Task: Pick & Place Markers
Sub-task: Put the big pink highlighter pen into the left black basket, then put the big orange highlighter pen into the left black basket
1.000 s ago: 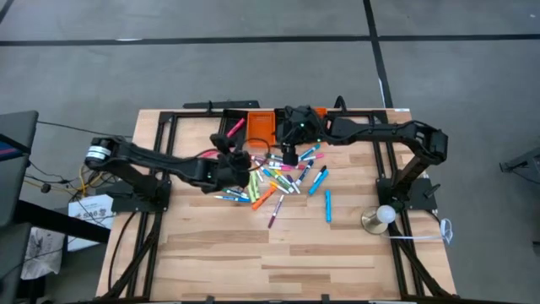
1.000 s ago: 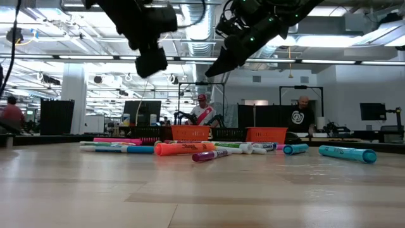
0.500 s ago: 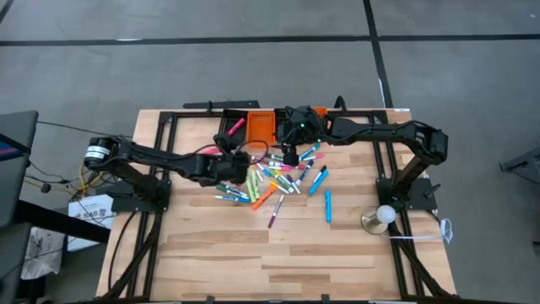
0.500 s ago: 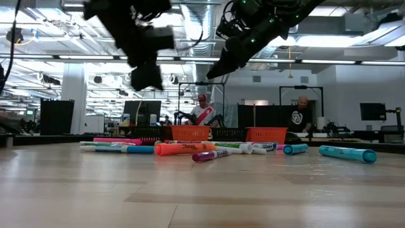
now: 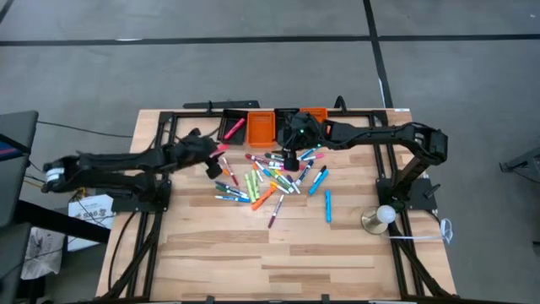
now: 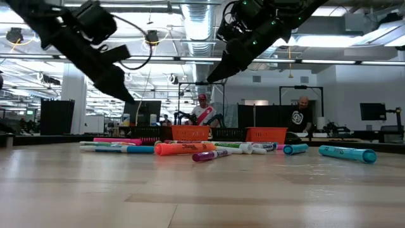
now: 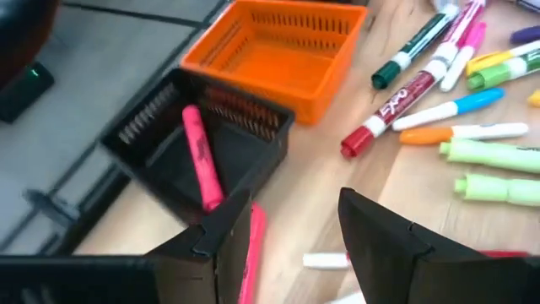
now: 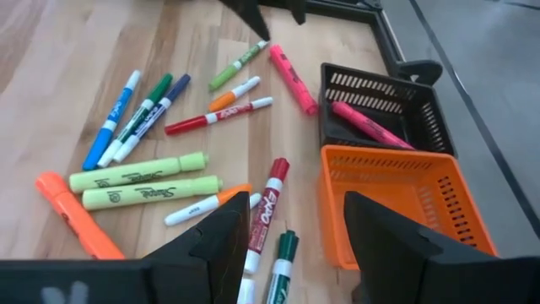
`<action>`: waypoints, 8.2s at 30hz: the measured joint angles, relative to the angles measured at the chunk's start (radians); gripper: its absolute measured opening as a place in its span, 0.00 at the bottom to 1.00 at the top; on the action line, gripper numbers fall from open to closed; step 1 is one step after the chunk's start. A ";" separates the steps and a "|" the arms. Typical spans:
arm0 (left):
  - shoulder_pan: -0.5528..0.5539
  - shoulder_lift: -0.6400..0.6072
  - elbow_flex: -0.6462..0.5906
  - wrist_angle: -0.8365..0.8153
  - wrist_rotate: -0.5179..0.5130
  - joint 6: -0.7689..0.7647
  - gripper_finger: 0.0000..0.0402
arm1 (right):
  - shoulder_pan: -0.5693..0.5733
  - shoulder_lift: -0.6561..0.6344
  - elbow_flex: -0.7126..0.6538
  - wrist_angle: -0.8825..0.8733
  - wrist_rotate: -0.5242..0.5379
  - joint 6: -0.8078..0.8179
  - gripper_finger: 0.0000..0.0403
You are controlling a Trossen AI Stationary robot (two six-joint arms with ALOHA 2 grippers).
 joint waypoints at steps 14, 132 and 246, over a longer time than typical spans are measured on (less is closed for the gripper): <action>0.318 0.139 -0.019 -0.028 0.290 -0.103 0.44 | 0.019 0.000 0.000 -0.001 0.000 0.000 0.45; 0.291 0.371 0.079 0.508 0.045 -0.072 0.19 | 0.018 0.000 -0.001 0.017 -0.002 -0.027 0.44; -0.265 0.279 -0.023 0.330 0.274 -0.039 0.34 | 0.000 -0.428 -0.618 0.231 0.001 0.224 0.44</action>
